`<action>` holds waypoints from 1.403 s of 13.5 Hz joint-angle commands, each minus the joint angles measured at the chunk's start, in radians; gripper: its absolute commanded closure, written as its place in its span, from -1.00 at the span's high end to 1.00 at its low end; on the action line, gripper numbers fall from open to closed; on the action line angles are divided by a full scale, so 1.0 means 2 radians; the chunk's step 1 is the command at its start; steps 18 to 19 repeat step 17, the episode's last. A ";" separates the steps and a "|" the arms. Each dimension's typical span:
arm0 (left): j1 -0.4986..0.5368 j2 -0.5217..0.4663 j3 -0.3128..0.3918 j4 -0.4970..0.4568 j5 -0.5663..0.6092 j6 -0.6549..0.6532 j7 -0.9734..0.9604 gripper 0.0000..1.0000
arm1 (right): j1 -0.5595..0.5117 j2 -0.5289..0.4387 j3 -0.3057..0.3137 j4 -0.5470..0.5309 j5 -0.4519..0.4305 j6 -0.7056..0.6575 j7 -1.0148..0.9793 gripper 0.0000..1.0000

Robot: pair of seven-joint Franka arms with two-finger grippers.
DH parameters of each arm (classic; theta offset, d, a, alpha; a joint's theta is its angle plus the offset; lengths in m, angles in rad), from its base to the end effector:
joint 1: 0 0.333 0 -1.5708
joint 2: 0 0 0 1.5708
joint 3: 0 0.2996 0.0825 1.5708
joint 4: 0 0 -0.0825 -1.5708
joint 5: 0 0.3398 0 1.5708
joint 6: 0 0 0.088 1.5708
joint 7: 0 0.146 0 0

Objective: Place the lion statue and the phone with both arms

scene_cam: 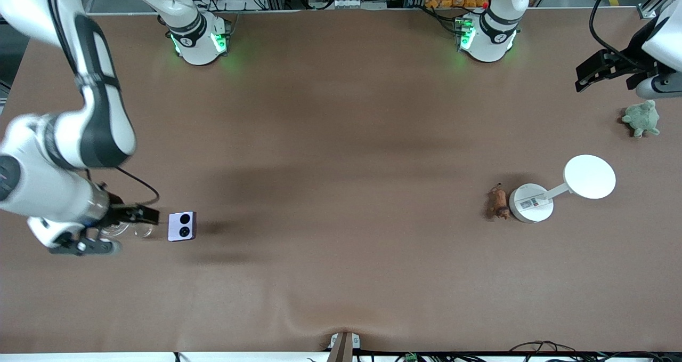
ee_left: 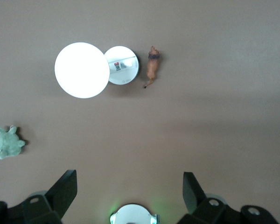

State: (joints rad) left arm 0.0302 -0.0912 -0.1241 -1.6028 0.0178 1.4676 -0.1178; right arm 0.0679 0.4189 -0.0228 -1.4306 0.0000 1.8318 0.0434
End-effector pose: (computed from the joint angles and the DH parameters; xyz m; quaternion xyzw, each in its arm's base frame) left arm 0.4688 -0.0441 0.5913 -0.9996 -0.0130 0.0207 0.0168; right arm 0.6313 0.0305 0.4115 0.9999 0.0018 -0.0086 0.0050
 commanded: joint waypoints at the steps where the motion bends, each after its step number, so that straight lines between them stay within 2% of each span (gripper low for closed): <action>1: 0.005 -0.030 -0.001 -0.042 -0.011 0.034 0.001 1.00 | -0.008 -0.086 0.005 -0.036 -0.007 -0.052 -0.023 1.00; 5: 0.006 -0.030 0.004 -0.034 -0.011 0.033 0.008 1.00 | -0.029 -0.187 0.002 -0.064 -0.004 -0.120 -0.053 1.00; 9: 0.006 -0.030 0.004 -0.033 -0.011 0.032 0.009 1.00 | -0.031 -0.235 -0.009 -0.062 -0.002 -0.190 -0.042 1.00; 11: 0.006 -0.027 0.004 -0.027 -0.010 0.032 0.010 1.00 | -0.034 -0.241 -0.012 -0.061 -0.002 -0.213 -0.029 1.00; 19: 0.005 -0.024 0.003 -0.019 -0.011 0.030 0.008 1.00 | -0.036 -0.241 -0.013 -0.057 -0.001 -0.216 -0.029 1.00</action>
